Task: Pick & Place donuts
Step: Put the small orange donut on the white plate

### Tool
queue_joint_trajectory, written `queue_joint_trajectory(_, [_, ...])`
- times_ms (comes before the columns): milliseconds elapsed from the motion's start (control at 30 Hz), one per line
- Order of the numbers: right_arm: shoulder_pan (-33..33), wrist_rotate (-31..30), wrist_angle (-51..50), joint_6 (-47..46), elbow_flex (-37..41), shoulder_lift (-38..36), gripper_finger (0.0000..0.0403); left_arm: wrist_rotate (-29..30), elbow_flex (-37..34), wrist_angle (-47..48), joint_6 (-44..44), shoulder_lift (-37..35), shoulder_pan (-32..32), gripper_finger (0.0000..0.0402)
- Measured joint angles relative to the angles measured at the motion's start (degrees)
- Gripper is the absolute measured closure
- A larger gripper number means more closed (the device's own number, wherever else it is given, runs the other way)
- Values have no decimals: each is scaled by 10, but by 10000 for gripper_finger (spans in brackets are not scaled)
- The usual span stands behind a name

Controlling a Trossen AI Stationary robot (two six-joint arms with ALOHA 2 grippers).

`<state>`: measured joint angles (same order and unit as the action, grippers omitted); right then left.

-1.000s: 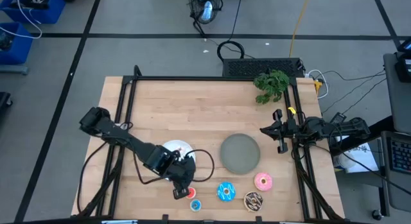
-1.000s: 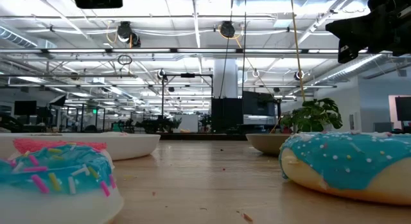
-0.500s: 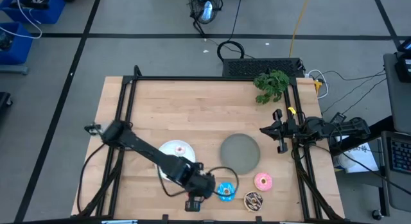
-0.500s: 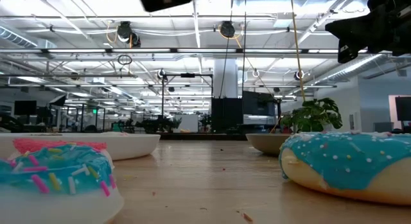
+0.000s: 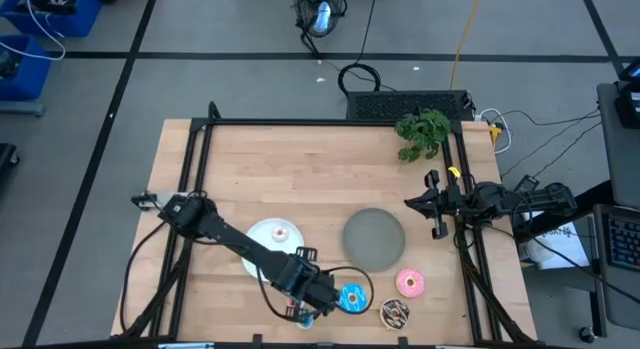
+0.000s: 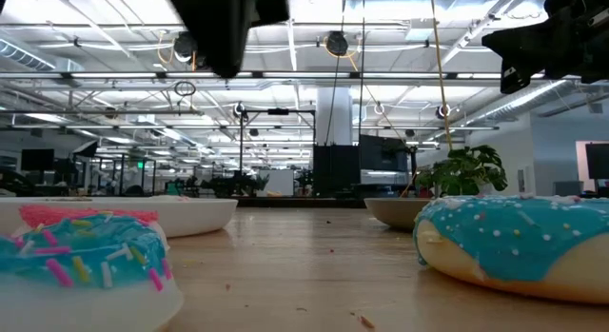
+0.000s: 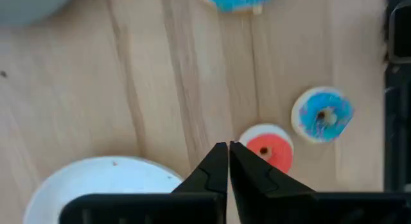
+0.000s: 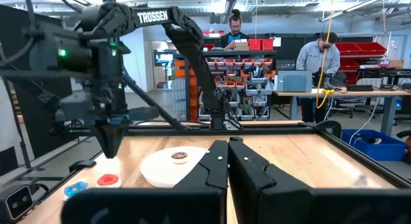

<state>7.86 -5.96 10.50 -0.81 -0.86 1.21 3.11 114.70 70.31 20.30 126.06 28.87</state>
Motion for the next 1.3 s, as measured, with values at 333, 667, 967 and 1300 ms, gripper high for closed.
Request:
queue_joint_trajectory(333, [0, 0, 0, 0, 0, 0, 403, 11, -55, -37, 32, 1, 32, 217])
queue_joint_trajectory(667, [0, 0, 0, 0, 0, 0, 403, 41, -64, -67, -33, 1, 50, 80])
queue_joint_trajectory(967, [0, 0, -5, 0, 0, 1, 403, 4, -69, -94, -25, 14, 48, 69])
queue_joint_trajectory(1300, [0, 0, -5, 0, 0, 4, 403, -6, -127, -110, 4, 15, 49, 69])
